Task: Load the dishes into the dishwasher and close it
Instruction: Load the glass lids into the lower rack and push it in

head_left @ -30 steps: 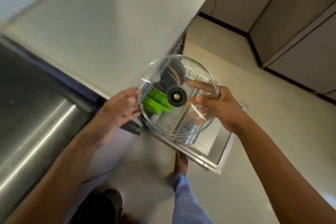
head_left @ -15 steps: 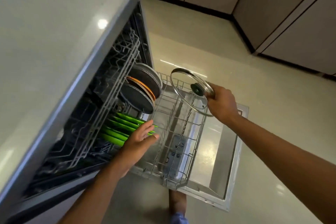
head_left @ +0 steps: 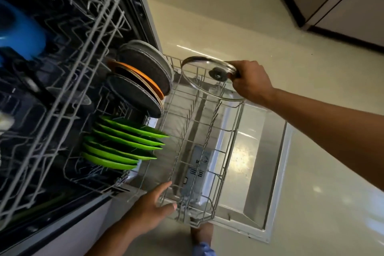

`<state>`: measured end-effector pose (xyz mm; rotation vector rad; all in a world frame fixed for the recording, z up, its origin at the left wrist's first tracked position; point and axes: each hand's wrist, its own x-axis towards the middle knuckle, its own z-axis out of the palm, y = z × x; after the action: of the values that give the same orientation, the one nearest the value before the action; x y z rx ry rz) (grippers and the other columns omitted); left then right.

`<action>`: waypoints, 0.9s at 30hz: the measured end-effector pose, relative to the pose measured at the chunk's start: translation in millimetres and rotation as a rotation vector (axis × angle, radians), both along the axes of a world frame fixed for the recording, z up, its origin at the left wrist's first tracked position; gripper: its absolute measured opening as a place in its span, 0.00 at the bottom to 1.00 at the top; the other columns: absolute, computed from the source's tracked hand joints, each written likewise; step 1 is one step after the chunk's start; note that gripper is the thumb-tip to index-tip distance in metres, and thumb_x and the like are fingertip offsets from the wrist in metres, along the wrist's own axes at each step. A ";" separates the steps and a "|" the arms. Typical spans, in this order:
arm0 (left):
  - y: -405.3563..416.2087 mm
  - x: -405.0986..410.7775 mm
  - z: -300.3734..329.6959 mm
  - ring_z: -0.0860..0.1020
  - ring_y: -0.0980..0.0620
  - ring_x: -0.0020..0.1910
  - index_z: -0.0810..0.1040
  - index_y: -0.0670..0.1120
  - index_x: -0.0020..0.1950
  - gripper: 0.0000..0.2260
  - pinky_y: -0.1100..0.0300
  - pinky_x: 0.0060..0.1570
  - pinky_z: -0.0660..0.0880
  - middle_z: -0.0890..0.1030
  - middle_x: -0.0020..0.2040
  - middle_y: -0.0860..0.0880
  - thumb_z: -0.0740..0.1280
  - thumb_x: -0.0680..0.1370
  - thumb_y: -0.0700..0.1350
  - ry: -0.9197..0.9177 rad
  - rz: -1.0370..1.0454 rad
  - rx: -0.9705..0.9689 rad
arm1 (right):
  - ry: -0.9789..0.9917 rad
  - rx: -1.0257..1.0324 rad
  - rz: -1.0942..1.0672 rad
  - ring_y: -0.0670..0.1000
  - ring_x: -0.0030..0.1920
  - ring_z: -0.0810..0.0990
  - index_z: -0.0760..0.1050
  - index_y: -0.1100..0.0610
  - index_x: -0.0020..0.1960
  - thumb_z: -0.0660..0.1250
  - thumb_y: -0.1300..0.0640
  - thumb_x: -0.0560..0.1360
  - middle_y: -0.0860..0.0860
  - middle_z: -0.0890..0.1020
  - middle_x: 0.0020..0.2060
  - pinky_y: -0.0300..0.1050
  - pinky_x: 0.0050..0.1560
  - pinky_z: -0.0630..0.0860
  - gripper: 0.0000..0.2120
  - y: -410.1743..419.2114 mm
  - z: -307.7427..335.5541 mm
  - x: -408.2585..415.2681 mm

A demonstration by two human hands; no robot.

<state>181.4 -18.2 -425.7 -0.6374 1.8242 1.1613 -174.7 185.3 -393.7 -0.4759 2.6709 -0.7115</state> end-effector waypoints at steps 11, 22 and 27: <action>-10.7 13.5 -21.6 0.62 0.53 0.80 0.60 0.61 0.81 0.32 0.63 0.68 0.64 0.62 0.82 0.54 0.70 0.80 0.55 -0.129 -0.153 0.007 | 0.080 -0.060 0.004 0.40 0.34 0.77 0.80 0.47 0.68 0.68 0.65 0.77 0.45 0.82 0.42 0.36 0.35 0.68 0.23 6.2 6.4 -18.1; -17.6 26.6 -31.0 0.69 0.54 0.76 0.63 0.62 0.80 0.32 0.59 0.74 0.67 0.70 0.78 0.56 0.67 0.77 0.63 -0.149 -0.355 -0.129 | -0.063 -0.077 -0.039 0.58 0.46 0.84 0.82 0.55 0.63 0.66 0.66 0.79 0.55 0.86 0.48 0.61 0.53 0.82 0.16 -1.5 0.8 -27.8; -13.1 28.8 -28.1 0.66 0.58 0.76 0.67 0.61 0.78 0.27 0.56 0.75 0.58 0.70 0.76 0.61 0.62 0.79 0.64 -0.053 -0.596 -0.244 | -0.078 -0.040 -0.010 0.58 0.49 0.85 0.81 0.54 0.65 0.66 0.66 0.80 0.55 0.86 0.50 0.62 0.54 0.82 0.17 3.0 5.2 -28.4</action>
<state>210.2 -31.3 -453.8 -0.2191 1.9386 0.5279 -203.1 188.3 -388.5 -0.4358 2.5922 -0.7718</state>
